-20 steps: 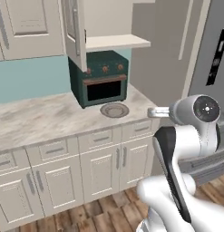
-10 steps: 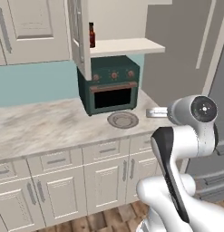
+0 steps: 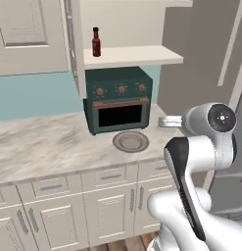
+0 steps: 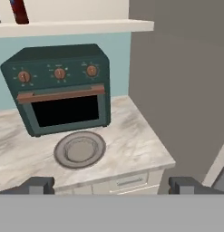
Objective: Move the hot dog bun to the plate on the dining table and place the condiment next to that plate. Then navigate to the fridge and take the sausage and place it on the plate as well.
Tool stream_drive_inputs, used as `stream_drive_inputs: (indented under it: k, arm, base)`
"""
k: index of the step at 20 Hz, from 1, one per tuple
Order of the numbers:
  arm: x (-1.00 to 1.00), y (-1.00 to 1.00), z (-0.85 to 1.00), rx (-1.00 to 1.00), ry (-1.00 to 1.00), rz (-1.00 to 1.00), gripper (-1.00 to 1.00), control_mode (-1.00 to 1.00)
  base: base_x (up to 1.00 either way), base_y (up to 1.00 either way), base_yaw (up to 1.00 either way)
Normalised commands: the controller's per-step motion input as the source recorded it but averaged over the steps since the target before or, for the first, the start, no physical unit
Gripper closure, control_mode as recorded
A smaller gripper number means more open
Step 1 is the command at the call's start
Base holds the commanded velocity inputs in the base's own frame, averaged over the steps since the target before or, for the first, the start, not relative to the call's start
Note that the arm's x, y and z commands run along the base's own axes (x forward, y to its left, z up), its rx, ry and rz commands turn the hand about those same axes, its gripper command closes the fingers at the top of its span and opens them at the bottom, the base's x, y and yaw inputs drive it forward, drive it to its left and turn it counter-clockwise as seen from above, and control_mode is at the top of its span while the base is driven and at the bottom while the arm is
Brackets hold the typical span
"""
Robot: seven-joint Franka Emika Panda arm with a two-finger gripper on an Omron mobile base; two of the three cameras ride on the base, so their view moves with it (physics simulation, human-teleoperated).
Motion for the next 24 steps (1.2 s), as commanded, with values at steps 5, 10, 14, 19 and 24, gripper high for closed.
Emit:
stream_drive_inputs:
  k: [5,10,14,19,24]
  arm:
    - [0.00,0.00,0.00,0.00,0.00,0.00,-1.00,1.00]
    - [0.00,0.00,0.00,0.00,0.00,0.00,-1.00,1.00]
    - [0.00,0.00,0.00,0.00,0.00,0.00,-1.00,1.00]
    - [0.00,0.00,0.00,0.00,0.00,0.00,-1.00,1.00]
    - [0.00,0.00,0.00,0.00,0.00,0.00,-1.00,1.00]
  base:
    - [0.58,-0.30,0.22]
    - [0.59,-0.03,0.05]
    - [0.60,0.14,-0.02]
    - [0.59,0.35,-0.07]
    - [0.53,0.52,-0.12]
